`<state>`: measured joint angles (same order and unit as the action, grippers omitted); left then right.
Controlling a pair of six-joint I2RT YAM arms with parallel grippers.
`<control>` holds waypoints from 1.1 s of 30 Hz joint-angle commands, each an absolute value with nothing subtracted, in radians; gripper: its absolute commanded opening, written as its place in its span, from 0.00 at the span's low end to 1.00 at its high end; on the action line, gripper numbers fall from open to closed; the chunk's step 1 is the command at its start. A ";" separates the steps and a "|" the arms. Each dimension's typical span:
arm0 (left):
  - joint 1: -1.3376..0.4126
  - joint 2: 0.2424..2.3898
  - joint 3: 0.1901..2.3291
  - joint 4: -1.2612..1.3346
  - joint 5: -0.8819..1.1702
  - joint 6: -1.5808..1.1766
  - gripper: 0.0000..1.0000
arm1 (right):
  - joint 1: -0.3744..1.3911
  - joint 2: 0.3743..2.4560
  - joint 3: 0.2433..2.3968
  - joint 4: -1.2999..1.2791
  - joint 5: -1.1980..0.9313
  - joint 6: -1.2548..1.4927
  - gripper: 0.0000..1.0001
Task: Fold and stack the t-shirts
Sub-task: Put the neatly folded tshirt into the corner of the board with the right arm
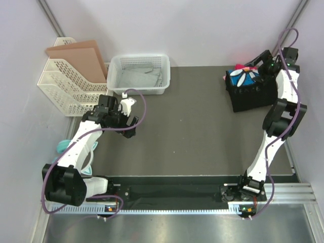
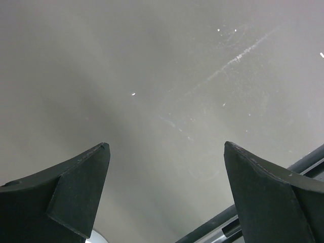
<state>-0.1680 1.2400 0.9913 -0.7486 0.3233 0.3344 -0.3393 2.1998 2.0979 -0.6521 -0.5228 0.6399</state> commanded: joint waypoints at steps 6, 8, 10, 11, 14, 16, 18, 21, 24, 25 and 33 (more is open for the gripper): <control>-0.160 1.226 1.019 -0.729 0.285 0.328 0.99 | -0.367 2.362 2.174 -0.456 -0.558 0.669 0.93; -0.156 1.226 1.016 -0.735 0.287 0.325 0.99 | -0.362 2.399 2.174 -0.469 -0.564 0.666 0.93; -0.155 1.220 1.011 -0.736 0.288 0.322 0.99 | -0.361 2.442 2.174 -0.485 -0.566 0.646 0.93; -0.155 1.220 1.011 -0.739 0.285 0.321 0.99 | -0.360 2.462 2.177 -0.497 -0.566 0.635 0.93; -0.153 1.213 1.012 -0.753 0.290 0.318 0.99 | -0.362 2.471 2.183 -0.531 -0.557 0.601 0.93; -0.153 1.204 1.014 -0.758 0.293 0.316 0.99 | -0.370 2.456 2.178 -0.531 -0.566 0.600 0.93; -0.153 1.197 1.019 -0.768 0.295 0.316 0.99 | -0.368 2.390 2.166 -0.494 -0.578 0.595 0.95; -0.153 1.175 1.032 -0.778 0.284 0.310 0.99 | -0.357 2.245 2.151 -0.436 -0.583 0.598 0.97; -0.152 1.141 1.057 -0.788 0.243 0.298 0.99 | -0.333 2.079 2.192 -0.449 -0.591 0.592 0.99; -0.152 1.128 1.069 -0.787 0.229 0.288 0.99 | -0.319 2.031 2.203 -0.484 -0.554 0.572 1.00; -0.152 1.069 1.106 -0.801 0.213 0.230 0.99 | 0.058 1.573 1.877 -0.578 -0.356 0.347 1.00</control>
<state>-0.1577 1.0851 1.0672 -0.7895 0.2260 0.2798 -0.1352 1.7756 2.0365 -0.5198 -0.4500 0.4858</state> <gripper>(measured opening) 0.990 0.995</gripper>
